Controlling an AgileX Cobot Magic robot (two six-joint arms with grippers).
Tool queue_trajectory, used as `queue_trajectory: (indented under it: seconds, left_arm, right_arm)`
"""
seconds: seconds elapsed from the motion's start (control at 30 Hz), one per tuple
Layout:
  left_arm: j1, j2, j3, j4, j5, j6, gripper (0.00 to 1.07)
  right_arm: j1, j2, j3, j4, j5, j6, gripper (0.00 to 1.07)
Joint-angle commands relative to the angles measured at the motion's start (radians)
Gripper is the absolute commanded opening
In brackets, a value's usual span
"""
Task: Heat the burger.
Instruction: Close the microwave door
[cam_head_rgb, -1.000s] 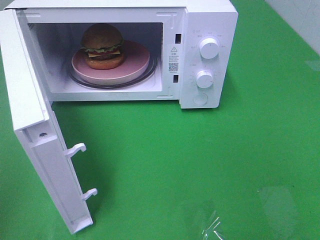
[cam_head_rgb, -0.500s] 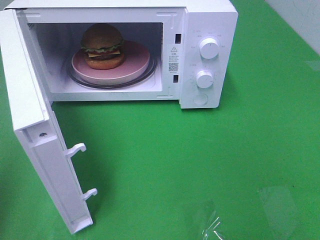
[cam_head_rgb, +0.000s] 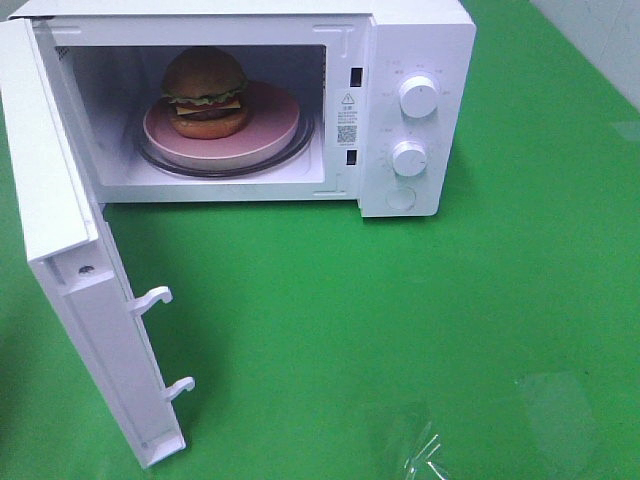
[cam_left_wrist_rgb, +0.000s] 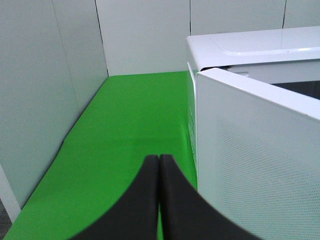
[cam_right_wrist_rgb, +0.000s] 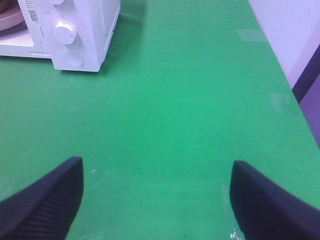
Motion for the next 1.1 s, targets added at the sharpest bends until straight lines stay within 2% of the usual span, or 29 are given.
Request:
queue_trajectory:
  seconds: [0.03,0.1,0.17,0.2,0.23,0.27,0.3,0.33,0.37,0.4,0.47,0.63,0.8,0.97,1.1]
  left_arm:
    - [0.002,0.059,0.003,0.034,-0.067,-0.012,0.0]
    - [0.002,0.076,0.003,0.045,-0.075,-0.016,0.0]
    - [0.002,0.187,0.003,0.128,-0.155,-0.093,0.0]
    - [0.002,0.187,0.003,0.128,-0.155,-0.093,0.0]
    - [0.002,0.226,0.003,0.18,-0.194,-0.132,0.0]
    - [0.002,0.226,0.003,0.18,-0.194,-0.132,0.0]
    - [0.002,0.264,0.003,0.23,-0.231,-0.157,0.0]
    - [0.002,0.264,0.003,0.23,-0.231,-0.157,0.0]
    - [0.002,0.308,0.003,0.276,-0.276,-0.17,0.0]
    - [0.002,0.308,0.003,0.276,-0.276,-0.17,0.0]
    - [0.002,0.373,0.002,0.334,-0.339,-0.19,0.0]
    - [0.002,0.466,0.001,0.384,-0.427,-0.192,0.0]
    - [0.002,0.585,-0.004,0.464,-0.549,-0.228,0.0]
    - [0.002,0.64,-0.007,0.47,-0.602,-0.239,0.0]
    - [0.001,0.677,-0.042,0.519,-0.608,-0.267,0.0]
  right_arm:
    - [-0.008,-0.023,0.002,-0.002,-0.001,0.01,0.76]
    - [-0.008,-0.023,0.002,-0.002,-0.001,0.01,0.76]
    - [-0.008,-0.023,0.002,-0.002,-0.001,0.01,0.76]
    - [-0.008,-0.023,0.002,-0.002,-0.001,0.01,0.76]
    - [-0.008,-0.023,0.002,-0.002,-0.001,0.01,0.76]
    - [-0.008,-0.023,0.002,-0.002,-0.001,0.01,0.76]
    - [-0.008,-0.023,0.002,-0.002,-0.001,0.01,0.76]
    - [-0.008,-0.023,0.002,-0.002,-0.001,0.01,0.76]
    - [-0.008,-0.023,0.002,-0.002,-0.001,0.01,0.76]
    - [-0.008,-0.023,0.002,-0.002,-0.001,0.01,0.76]
    - [-0.008,-0.023,0.002,-0.002,-0.001,0.01,0.76]
    - [-0.008,-0.023,0.002,-0.002,-0.001,0.01,0.76]
    - [-0.008,-0.023,0.002,-0.002,-0.001,0.01,0.76]
    - [-0.008,-0.023,0.002,-0.002,-0.001,0.01,0.76]
    - [-0.008,-0.023,0.002,-0.002,-0.001,0.01,0.76]
